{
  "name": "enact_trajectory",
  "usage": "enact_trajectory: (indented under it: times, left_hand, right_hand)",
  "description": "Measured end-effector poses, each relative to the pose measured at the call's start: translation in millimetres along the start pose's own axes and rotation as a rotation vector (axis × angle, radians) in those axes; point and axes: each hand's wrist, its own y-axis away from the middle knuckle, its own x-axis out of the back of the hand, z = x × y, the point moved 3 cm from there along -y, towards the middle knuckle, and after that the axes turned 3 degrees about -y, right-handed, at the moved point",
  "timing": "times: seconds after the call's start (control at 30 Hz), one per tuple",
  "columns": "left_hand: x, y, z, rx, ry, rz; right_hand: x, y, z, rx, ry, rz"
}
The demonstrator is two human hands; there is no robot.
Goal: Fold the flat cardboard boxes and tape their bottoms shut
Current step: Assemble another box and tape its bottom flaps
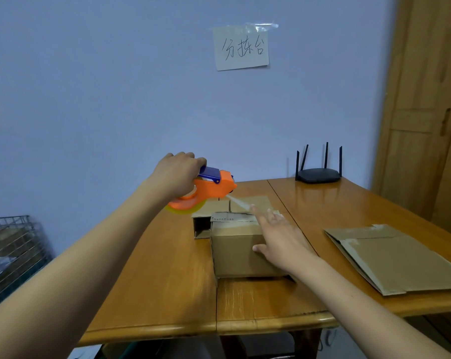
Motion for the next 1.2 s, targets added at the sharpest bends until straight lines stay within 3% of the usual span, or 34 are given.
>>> enact_trajectory:
  times: [0.5, 1.2]
  left_hand:
    - [-33, 30, -2, 0.046, 0.032, -0.119]
    - [-66, 50, 7, 0.069, 0.015, -0.108]
  right_hand:
    - [-10, 3, 0, 0.031, 0.056, -0.017]
    - [-10, -2, 2, 0.024, 0.144, -0.073]
